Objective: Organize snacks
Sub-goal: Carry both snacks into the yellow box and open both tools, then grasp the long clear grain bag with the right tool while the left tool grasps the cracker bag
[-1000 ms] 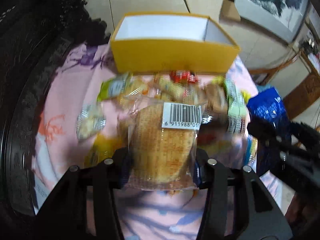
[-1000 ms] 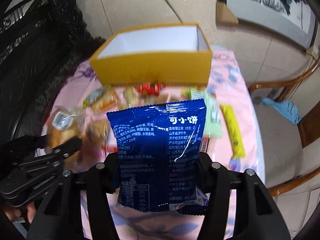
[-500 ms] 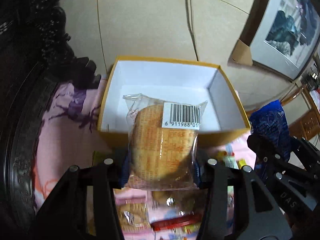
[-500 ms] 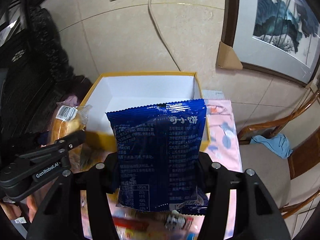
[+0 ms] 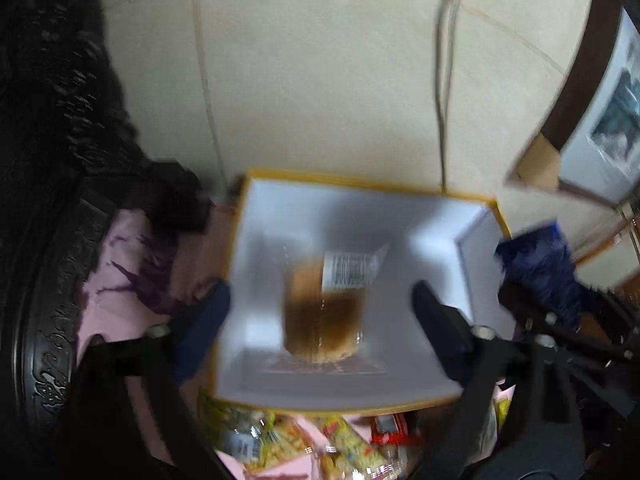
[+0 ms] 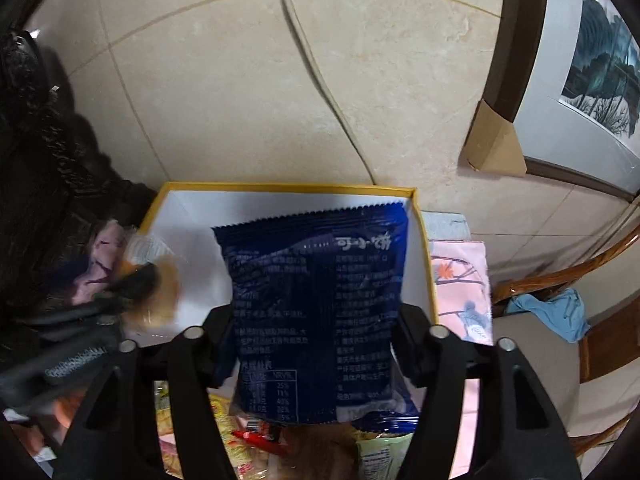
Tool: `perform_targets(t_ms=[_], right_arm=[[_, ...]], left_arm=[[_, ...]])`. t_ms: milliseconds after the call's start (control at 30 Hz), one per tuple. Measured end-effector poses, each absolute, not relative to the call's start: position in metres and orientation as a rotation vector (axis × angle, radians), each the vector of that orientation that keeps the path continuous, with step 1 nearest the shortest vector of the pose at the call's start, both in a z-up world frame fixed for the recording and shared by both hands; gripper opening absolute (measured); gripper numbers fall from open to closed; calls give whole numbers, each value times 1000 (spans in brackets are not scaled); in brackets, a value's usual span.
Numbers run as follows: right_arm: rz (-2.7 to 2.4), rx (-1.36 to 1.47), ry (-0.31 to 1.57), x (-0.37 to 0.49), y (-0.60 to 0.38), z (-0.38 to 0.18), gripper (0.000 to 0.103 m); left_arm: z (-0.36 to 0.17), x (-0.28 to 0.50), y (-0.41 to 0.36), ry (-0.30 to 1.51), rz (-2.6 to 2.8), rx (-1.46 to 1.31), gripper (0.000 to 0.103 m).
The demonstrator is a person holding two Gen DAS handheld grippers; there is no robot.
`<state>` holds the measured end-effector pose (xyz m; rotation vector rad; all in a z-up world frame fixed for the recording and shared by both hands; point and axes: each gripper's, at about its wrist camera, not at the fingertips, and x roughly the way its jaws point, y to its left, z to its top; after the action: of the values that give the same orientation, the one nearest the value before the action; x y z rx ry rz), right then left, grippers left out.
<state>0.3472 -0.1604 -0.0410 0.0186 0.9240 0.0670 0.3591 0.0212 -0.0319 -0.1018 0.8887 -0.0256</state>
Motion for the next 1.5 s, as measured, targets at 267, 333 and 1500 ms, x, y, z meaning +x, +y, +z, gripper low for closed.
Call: perform_targets(t_ms=[267,333,1500], right_arm=[[78,-1,891,337,-160,-25,78],[106,-3,878,323,-159,-15,78],[360,-198,1166,74,-155,-229,29]], left_arm=[[-23,343,31,910,-34,-150,97],[-21,330,33,913,-42,-160,97],[-145,105,63,1194,-39,-41,99]])
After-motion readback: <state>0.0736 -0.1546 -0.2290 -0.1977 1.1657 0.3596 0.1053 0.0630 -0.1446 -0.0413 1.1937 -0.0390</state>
